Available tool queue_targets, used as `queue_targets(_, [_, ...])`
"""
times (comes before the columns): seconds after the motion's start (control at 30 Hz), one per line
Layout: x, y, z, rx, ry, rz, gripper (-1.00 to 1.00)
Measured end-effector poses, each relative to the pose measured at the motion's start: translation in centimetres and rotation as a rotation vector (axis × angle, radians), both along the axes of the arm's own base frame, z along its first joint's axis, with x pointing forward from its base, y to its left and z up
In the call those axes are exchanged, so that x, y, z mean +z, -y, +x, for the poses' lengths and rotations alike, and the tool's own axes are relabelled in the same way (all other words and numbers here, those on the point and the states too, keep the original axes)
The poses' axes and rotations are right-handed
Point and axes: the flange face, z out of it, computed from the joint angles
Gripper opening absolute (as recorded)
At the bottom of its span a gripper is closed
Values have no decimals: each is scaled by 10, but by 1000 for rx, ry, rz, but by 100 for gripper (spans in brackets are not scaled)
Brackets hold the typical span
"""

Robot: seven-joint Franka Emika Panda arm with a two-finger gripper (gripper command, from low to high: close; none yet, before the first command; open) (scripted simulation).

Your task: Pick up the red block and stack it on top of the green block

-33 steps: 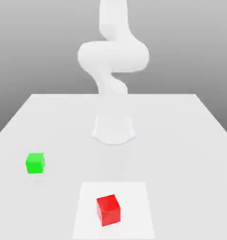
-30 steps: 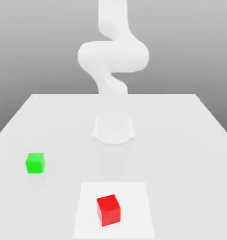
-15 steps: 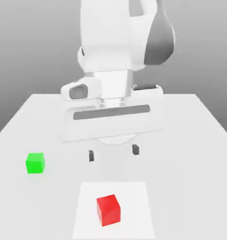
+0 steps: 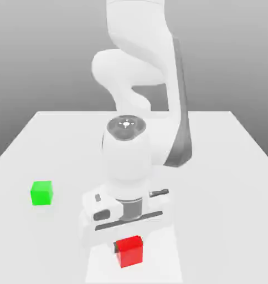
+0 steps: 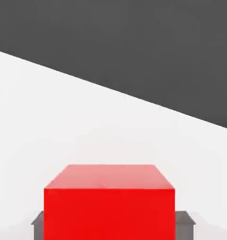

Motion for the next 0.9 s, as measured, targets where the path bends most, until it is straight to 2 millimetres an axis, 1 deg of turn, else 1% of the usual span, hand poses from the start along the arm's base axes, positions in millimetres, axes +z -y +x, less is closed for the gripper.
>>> queue_targets(0.03, [-6,0,-1,0,0,0,-100])
queue_targets(0.07, [-2,0,0,0,0,0,-100])
queue_targets(0.13, [15,0,1,1,1,0,-100])
queue_targets(0.23, [47,0,0,1,0,1,-100])
queue_targets(0.27, [56,8,-2,-19,1,-3,-100])
queue_targets(0.3, [63,29,-8,-69,2,-10,-100])
queue_targets(0.37, [75,83,-25,-205,5,-24,-100])
queue_targets(0.43, [84,133,-51,-343,6,-34,-100])
queue_targets(0.47, [87,151,-64,-400,6,-38,-100])
queue_targets(0.6, [97,197,-114,-580,5,-38,-100])
queue_targets(0.7, [99,230,-162,-743,3,-26,-100])
queue_targets(0.77, [98,246,-196,-853,1,-12,-100])
queue_targets(0.8, [96,250,-207,-891,1,-4,-100])
queue_targets(0.83, [94,252,-212,-909,2,2,-100])
queue_targets(0.9, [88,254,-214,-921,4,10,-100])
